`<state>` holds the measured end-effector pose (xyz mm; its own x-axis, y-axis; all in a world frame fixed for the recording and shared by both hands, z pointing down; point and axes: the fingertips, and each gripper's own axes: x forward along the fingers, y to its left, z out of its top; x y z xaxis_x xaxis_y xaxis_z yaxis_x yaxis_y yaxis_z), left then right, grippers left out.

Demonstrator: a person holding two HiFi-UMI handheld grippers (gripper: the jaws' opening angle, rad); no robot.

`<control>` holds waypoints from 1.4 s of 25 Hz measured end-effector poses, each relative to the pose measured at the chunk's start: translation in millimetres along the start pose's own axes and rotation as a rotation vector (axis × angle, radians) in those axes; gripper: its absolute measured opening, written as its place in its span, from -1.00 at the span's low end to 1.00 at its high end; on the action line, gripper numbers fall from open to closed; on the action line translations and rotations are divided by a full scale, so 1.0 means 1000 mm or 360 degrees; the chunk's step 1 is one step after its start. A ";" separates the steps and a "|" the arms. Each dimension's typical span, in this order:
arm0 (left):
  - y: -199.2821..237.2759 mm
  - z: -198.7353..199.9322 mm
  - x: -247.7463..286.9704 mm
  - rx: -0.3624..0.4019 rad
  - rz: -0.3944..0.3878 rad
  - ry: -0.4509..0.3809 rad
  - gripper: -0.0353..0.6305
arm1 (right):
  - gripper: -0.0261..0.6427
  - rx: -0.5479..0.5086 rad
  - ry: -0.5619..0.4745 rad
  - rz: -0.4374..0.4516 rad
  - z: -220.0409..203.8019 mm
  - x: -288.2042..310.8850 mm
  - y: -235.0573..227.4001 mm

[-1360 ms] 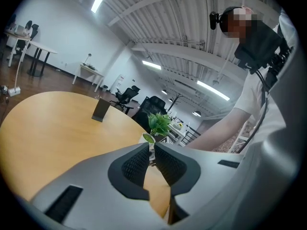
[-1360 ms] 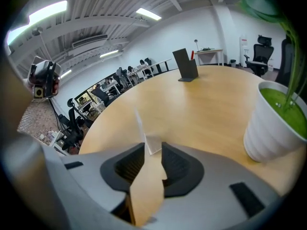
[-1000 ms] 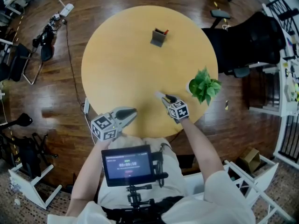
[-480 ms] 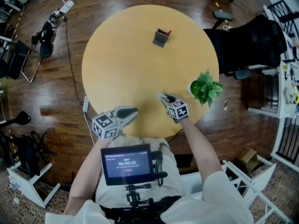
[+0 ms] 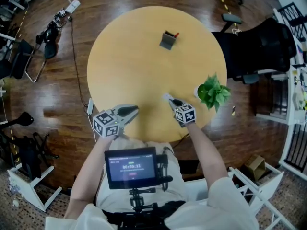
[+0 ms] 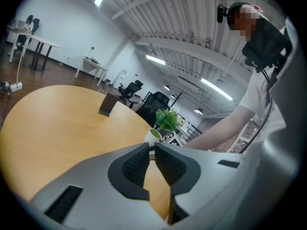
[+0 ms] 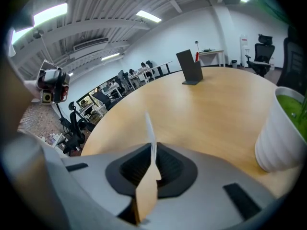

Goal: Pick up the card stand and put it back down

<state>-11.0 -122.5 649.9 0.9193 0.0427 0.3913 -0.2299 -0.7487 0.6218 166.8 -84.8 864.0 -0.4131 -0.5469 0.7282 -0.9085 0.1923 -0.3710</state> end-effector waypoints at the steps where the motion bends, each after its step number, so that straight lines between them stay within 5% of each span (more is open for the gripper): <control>1: 0.002 -0.001 -0.001 -0.0010 0.0015 0.0006 -0.79 | -0.83 0.0005 -0.0014 0.0009 0.001 0.000 0.001; 11: 0.016 0.014 -0.021 -0.0004 0.0228 -0.0118 -0.89 | -0.85 -0.0065 -0.0115 0.0047 0.025 -0.035 0.026; 26: -0.022 0.052 -0.039 -0.0055 0.0162 -0.0349 -0.89 | -0.85 -0.0088 -0.0306 0.0091 0.089 -0.121 0.076; 31: -0.029 0.073 -0.052 -0.0221 0.0215 -0.0441 -0.89 | -0.85 -0.0146 -0.0379 0.0103 0.113 -0.152 0.089; 35: -0.044 0.092 -0.059 -0.0159 0.0194 -0.0502 -0.89 | -0.86 -0.0184 -0.0418 0.0129 0.125 -0.176 0.102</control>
<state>-26.0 -153.0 537.6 0.9330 -0.2612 0.2476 -0.3599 -0.6665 0.6529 154.7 -70.9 625.4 -0.4678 -0.7151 0.5194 -0.8806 0.3273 -0.3426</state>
